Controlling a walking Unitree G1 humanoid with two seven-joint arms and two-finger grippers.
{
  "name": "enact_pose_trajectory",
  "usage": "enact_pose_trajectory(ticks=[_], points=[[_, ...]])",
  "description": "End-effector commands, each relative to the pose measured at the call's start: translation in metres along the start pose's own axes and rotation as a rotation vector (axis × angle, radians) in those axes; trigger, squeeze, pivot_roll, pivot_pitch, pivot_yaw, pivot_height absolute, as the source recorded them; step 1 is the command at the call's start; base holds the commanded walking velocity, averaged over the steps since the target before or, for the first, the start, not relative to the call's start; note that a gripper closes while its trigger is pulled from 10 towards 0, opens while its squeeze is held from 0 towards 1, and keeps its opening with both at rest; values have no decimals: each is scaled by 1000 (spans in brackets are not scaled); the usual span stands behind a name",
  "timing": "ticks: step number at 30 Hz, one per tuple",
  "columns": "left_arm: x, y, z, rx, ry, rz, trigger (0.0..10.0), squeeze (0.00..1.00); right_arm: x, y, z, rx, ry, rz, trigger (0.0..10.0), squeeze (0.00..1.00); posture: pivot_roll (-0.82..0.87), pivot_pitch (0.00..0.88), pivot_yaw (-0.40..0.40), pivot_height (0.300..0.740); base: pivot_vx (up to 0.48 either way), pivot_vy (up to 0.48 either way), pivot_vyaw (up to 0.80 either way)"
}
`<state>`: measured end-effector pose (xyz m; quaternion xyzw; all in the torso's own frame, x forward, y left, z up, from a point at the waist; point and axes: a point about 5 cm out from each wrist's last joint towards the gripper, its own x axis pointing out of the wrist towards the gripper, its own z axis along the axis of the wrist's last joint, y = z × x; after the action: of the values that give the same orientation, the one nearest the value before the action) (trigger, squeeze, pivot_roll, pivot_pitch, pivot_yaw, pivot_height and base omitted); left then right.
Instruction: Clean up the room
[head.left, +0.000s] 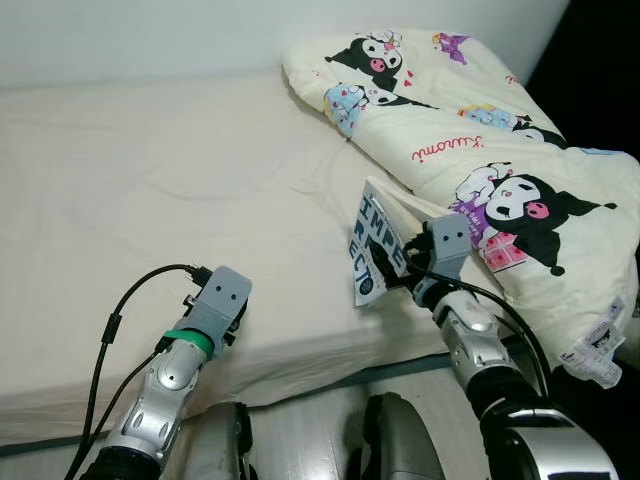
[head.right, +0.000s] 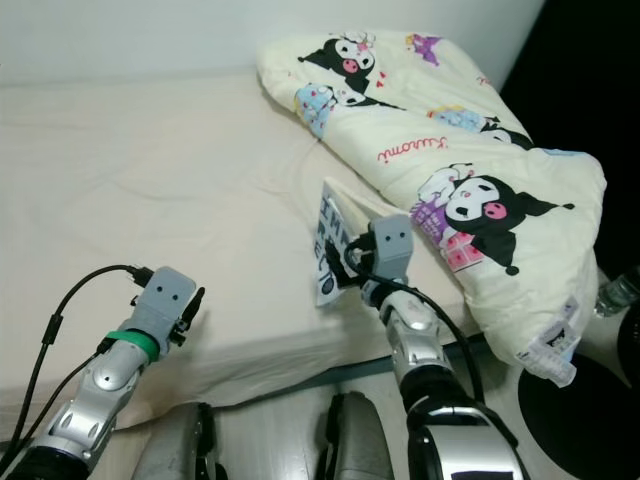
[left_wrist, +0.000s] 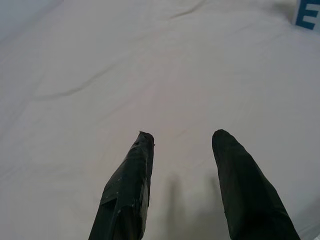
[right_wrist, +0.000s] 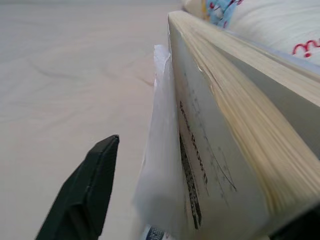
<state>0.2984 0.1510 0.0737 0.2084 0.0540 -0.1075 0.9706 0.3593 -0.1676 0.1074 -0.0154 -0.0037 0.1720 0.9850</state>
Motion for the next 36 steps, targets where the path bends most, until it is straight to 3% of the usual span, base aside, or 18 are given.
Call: enact_pose_trajectory(ticks=[1,22,36], points=[[0,3,-3,2,18,7,10000,0,2,4,0,18,5,26,0,0,132,71,53,617,0,0,0],[9,1,3,-13,10,15,10000,0,6,7,4,20,-7,90,0,0,111,48,45,617,0,0,0],[14,-5,14,-45,-26,14,10000,0,-3,16,8,27,-127,115,0,0,80,49,28,617,0,0,0]])
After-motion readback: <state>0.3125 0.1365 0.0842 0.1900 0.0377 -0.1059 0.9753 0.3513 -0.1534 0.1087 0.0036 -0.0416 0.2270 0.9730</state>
